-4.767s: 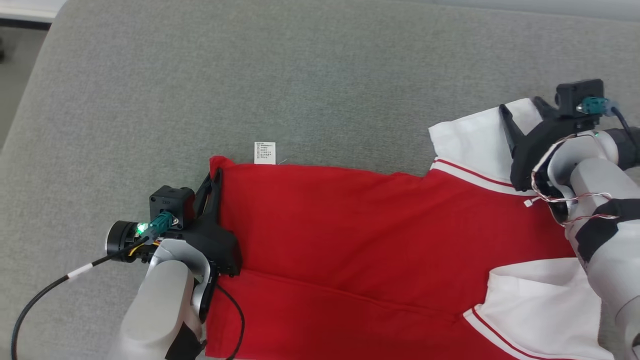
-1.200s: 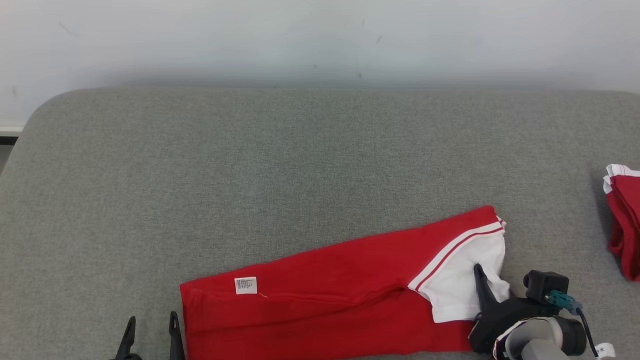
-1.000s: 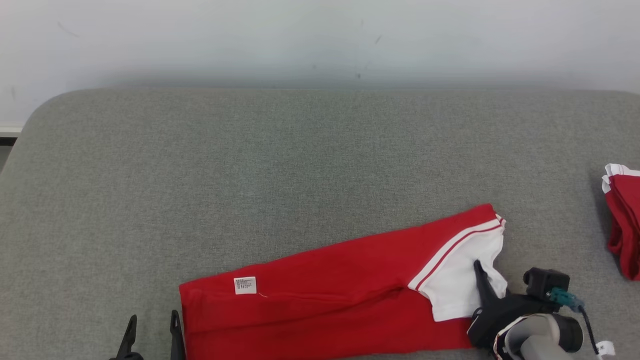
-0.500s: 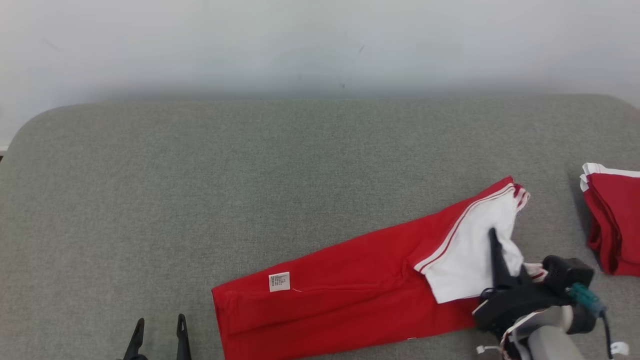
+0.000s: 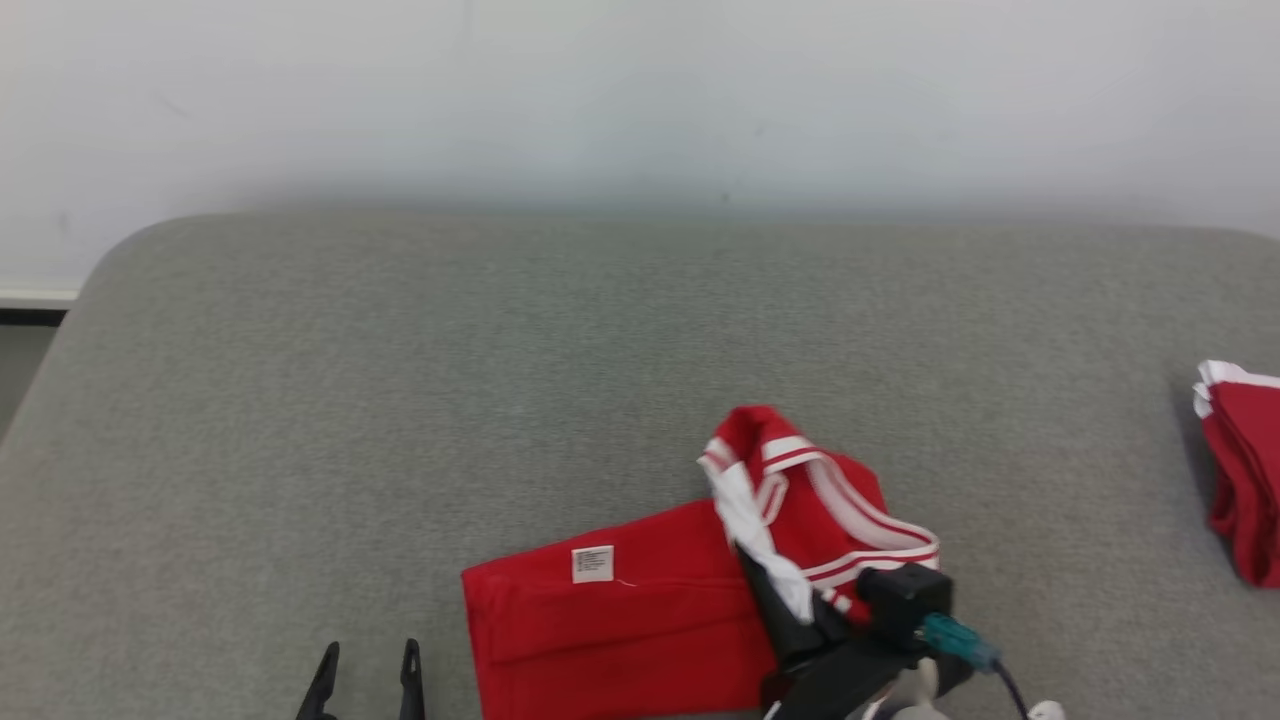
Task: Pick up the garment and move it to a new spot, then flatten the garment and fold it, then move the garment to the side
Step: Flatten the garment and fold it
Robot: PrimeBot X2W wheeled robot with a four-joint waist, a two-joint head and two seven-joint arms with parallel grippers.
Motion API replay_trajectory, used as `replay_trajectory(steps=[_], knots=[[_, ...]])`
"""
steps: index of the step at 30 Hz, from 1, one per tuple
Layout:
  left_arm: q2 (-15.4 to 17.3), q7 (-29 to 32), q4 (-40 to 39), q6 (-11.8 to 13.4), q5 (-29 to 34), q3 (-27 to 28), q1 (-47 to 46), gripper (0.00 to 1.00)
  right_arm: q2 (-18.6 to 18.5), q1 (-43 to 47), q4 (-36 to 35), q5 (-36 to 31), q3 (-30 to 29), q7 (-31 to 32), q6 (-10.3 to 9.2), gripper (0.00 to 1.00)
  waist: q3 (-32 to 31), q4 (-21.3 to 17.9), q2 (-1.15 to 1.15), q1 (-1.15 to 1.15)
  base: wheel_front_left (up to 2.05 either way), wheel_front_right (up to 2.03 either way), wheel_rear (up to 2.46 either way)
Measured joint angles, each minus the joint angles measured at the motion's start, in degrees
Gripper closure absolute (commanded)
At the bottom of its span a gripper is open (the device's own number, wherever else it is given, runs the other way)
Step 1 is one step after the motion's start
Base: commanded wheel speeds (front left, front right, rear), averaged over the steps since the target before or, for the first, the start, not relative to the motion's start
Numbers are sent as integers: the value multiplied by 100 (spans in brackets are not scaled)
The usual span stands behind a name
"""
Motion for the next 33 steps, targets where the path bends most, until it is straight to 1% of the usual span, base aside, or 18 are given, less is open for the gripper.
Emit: replay_trajectory(steps=[6,13,14,15,16,19,23,28,33], knots=[[0,-1,29,-18,3,-205,8,0,103,-305,403,242,769,5,0,100,-34,394,0,0,0,0,0],[-2,-1,30,-49,10,-309,27,0,222,-606,876,443,1300,4,0,100,-66,946,0,0,0,0,0],[-2,0,31,-49,10,-321,27,0,237,-639,936,482,1344,4,0,67,-70,1020,0,0,0,0,0],[-1,0,31,-52,10,-338,27,0,253,-674,991,527,1378,4,0,48,-74,1091,0,0,0,0,0],[-1,0,31,-51,10,-349,27,0,260,-710,1004,569,1418,4,0,0,-76,1156,0,0,0,0,0],[-1,0,20,-32,9,-375,27,0,289,-832,867,645,1390,3,0,0,-76,1307,0,0,0,0,0],[0,0,-14,1,1,-321,30,0,323,-904,366,501,920,2,0,0,-59,1312,0,0,0,0,0],[-3,0,-59,18,1,-283,24,0,314,-701,-194,-30,0,-1,0,0,-52,1083,0,0,0,0,0],[-3,0,-102,45,2,-237,-3,0,307,-326,-433,-560,-837,0,0,0,-67,788,0,0,0,0,0]])
